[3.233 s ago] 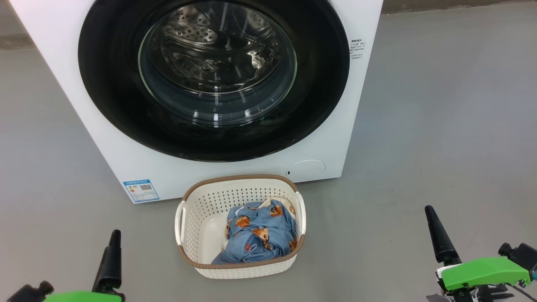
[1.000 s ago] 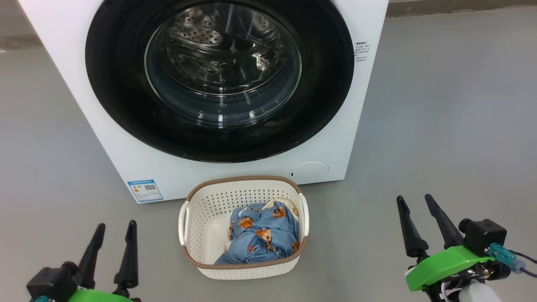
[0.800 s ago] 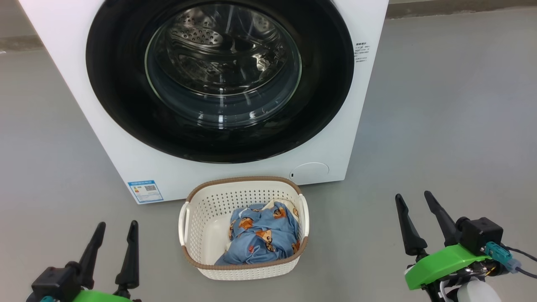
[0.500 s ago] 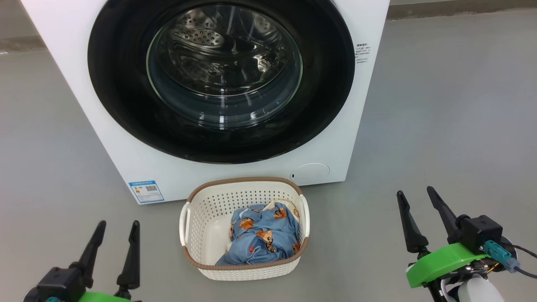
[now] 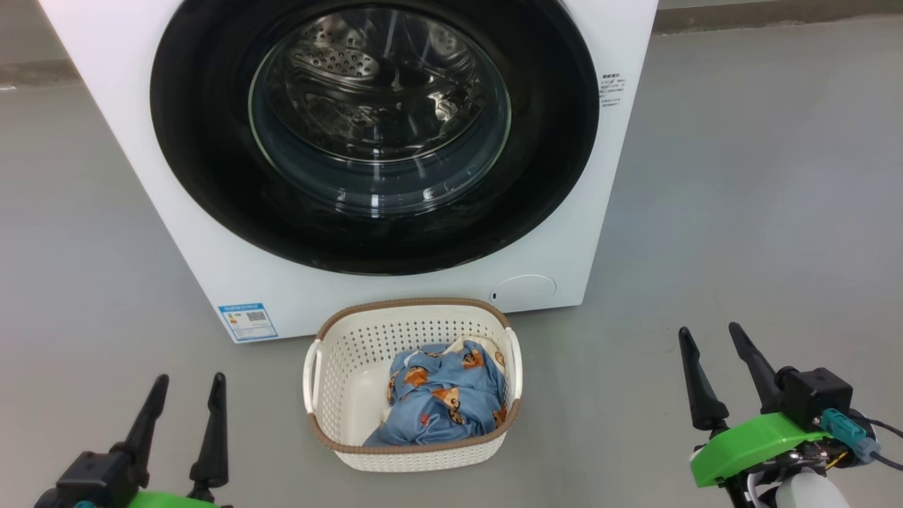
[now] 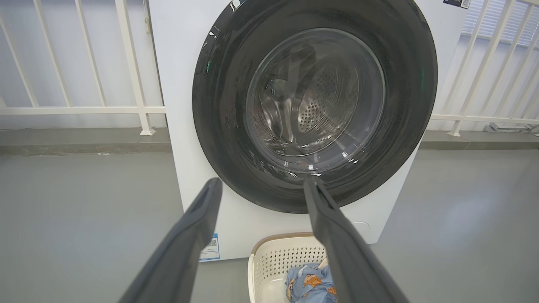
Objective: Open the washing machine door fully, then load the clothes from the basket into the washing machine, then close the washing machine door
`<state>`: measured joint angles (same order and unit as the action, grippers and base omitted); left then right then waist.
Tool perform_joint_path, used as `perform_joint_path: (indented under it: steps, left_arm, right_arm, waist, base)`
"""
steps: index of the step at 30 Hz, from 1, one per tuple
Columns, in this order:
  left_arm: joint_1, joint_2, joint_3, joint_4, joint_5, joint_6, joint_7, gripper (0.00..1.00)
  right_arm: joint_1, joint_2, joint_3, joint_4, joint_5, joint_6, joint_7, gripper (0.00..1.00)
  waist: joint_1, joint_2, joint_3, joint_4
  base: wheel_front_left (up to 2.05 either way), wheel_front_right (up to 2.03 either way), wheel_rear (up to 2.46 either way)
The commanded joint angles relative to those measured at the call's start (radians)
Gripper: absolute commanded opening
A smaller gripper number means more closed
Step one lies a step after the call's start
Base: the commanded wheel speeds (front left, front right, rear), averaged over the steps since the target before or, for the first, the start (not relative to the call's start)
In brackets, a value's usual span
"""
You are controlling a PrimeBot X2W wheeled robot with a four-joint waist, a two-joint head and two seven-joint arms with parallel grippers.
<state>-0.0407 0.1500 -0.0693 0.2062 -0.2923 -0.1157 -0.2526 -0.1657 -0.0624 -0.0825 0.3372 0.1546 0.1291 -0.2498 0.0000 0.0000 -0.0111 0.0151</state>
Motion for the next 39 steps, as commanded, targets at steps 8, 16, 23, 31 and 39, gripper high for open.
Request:
perform_joint_path:
  steps: [8, 16, 23, 31, 39]
  left_arm:
    - [-0.025, 0.010, 0.045, -0.023, 0.006, 0.013, -0.009, 1.00]
    - [-0.020, 0.002, 0.069, -0.037, 0.000, 0.014, -0.009, 1.00]
    - [-0.021, 0.014, 0.058, -0.011, -0.017, 0.003, -0.009, 1.00]
    - [-0.024, 0.019, 0.054, 0.001, -0.019, -0.001, -0.009, 1.00]
    - [-0.027, 0.026, 0.044, -0.001, -0.021, -0.006, -0.009, 1.00]
  right_arm:
    - [-0.048, 0.008, 0.013, -0.012, -0.028, 0.002, -0.012, 1.00]
    - [-0.044, 0.011, 0.016, -0.013, -0.025, 0.002, -0.012, 1.00]
    - [-0.038, 0.011, 0.011, -0.025, -0.018, 0.002, -0.012, 1.00]
    - [-0.030, 0.012, 0.009, -0.030, -0.017, 0.002, -0.012, 1.00]
    - [-0.028, 0.012, 0.009, -0.027, -0.016, 0.002, -0.012, 1.00]
  waist:
    - [0.0000, 0.0000, 0.000, 0.001]
    - [0.0000, 0.0000, -0.003, -0.001]
    - [0.0000, 0.0000, -0.006, 0.000]
    - [0.0000, 0.0000, -0.008, 0.004]
    - [0.0000, 0.0000, -0.006, 0.007]
  base:
    - [0.00, 0.00, 0.00]
    - [0.00, 0.00, 0.00]
    - [0.00, 0.00, 0.00]
    - [0.00, 0.00, 0.00]
    - [0.30, 0.30, -0.60]
